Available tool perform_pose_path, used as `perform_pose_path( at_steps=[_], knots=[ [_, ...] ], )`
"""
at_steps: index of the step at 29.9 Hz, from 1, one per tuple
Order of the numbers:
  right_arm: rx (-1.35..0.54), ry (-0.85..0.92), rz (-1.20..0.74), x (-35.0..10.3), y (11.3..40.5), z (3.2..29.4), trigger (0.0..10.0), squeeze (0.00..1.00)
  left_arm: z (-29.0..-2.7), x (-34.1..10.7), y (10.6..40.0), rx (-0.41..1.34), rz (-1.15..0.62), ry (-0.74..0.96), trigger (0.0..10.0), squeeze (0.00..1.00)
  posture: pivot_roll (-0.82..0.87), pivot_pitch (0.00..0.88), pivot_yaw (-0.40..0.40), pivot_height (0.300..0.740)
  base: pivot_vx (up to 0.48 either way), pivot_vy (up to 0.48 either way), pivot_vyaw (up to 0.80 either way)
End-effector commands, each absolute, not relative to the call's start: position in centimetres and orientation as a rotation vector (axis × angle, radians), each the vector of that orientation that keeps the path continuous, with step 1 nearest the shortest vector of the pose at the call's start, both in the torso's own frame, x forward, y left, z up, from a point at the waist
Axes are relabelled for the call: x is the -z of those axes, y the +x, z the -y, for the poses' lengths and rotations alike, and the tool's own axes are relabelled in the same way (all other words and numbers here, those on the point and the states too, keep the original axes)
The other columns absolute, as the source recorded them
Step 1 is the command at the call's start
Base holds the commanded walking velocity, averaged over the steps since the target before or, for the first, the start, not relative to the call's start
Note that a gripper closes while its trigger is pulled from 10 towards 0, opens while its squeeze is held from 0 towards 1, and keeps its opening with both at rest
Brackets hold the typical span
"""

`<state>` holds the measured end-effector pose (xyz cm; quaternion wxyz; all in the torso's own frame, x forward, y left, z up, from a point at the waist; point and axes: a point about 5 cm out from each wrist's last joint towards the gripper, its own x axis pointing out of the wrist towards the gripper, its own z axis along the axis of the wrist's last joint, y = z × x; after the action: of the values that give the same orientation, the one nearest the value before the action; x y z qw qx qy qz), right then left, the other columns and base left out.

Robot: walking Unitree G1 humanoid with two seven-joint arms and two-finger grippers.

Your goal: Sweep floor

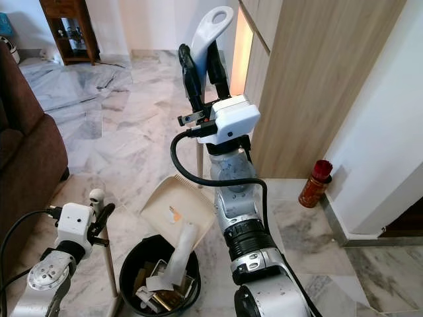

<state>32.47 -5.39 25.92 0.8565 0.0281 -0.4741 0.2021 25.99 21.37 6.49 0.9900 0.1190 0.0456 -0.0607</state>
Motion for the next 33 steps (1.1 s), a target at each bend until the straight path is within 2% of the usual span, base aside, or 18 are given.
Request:
perform_pose_path(
  at_steps=[1,6,10,19,23,31,33],
  knots=[
    [-0.43,0.076,1.074,-27.6,32.2,5.0,10.0,0.0,-21.6,-6.6,26.1,0.122,-0.084,0.271,10.0,0.0,0.15,0.0,-0.011,0.74,0.0,0.0,0.0],
    [-0.446,0.015,1.097,-27.7,32.0,4.8,10.0,0.0,-21.5,-6.6,26.1,0.125,-0.084,0.273,10.0,0.0,0.16,0.0,-0.012,0.74,0.0,0.0,0.0],
    [-0.433,0.12,1.023,-27.2,32.6,4.9,10.0,0.0,-21.5,-6.6,26.2,0.127,-0.084,0.272,10.0,0.0,0.16,0.0,-0.015,0.74,0.0,0.0,0.0],
    [-0.412,0.079,1.019,-27.2,33.0,5.3,10.0,0.0,-21.4,-6.6,26.2,0.125,-0.084,0.272,10.0,0.0,0.15,0.0,-0.019,0.74,0.0,0.0,0.0],
    [-0.356,0.018,0.986,-26.6,33.7,6.2,10.0,0.0,-21.4,-6.6,26.2,0.126,-0.083,0.27,10.0,0.0,0.16,0.0,-0.02,0.74,0.0,0.0,0.0],
    [-0.121,-0.187,0.897,-25.8,35.9,11.5,10.0,0.0,-21.3,-6.5,26.1,0.126,-0.085,0.265,10.0,0.0,0.15,0.0,-0.019,0.74,0.0,0.0,0.0],
    [-0.027,-0.259,0.823,-24.8,36.6,13.7,10.0,0.0,-21.3,-6.3,26.1,0.128,-0.09,0.263,10.0,0.0,0.14,0.0,-0.018,0.74,0.0,0.0,0.0]
  ],
)
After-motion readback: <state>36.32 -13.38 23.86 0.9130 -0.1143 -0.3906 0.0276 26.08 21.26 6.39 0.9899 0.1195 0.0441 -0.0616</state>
